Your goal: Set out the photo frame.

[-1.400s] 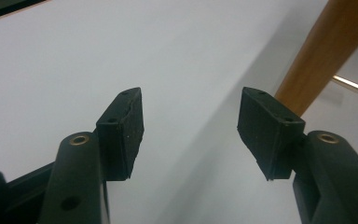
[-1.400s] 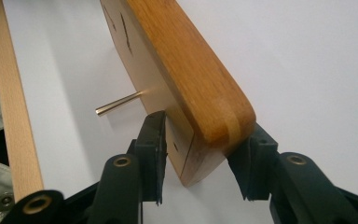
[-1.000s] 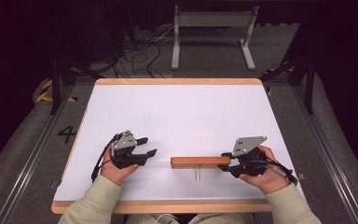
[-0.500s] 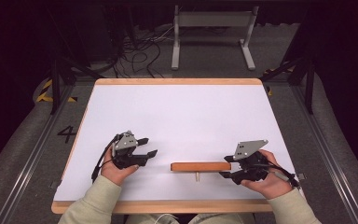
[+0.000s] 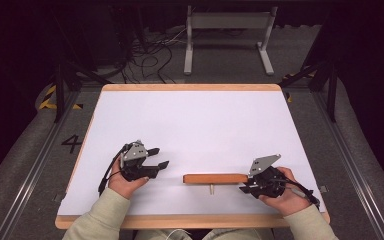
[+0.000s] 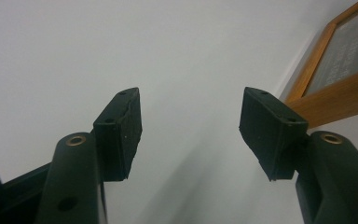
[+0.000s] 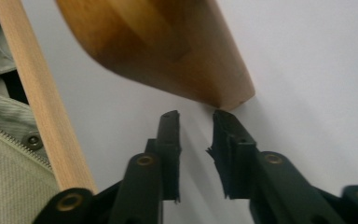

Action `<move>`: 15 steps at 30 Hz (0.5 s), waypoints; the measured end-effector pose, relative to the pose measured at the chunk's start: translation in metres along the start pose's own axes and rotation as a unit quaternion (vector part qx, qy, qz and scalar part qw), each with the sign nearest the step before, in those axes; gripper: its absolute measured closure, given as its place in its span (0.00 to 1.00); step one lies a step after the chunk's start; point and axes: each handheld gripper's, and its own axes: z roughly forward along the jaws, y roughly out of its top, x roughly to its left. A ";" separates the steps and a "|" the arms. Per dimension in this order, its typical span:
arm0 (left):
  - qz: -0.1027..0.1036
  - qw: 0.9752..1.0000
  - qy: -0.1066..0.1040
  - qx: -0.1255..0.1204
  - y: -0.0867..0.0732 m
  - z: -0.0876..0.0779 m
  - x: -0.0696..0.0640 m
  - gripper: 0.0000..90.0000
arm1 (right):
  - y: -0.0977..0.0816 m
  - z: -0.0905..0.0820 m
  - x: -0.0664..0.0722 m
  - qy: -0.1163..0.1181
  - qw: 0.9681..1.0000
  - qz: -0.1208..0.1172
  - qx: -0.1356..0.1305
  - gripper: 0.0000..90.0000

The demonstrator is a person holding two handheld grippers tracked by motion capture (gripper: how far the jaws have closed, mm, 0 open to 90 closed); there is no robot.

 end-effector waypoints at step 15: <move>0.001 1.000 -0.001 0.002 0.000 0.000 0.000 0.44 | -0.007 0.012 -0.006 0.037 0.999 0.023 -0.016 1.00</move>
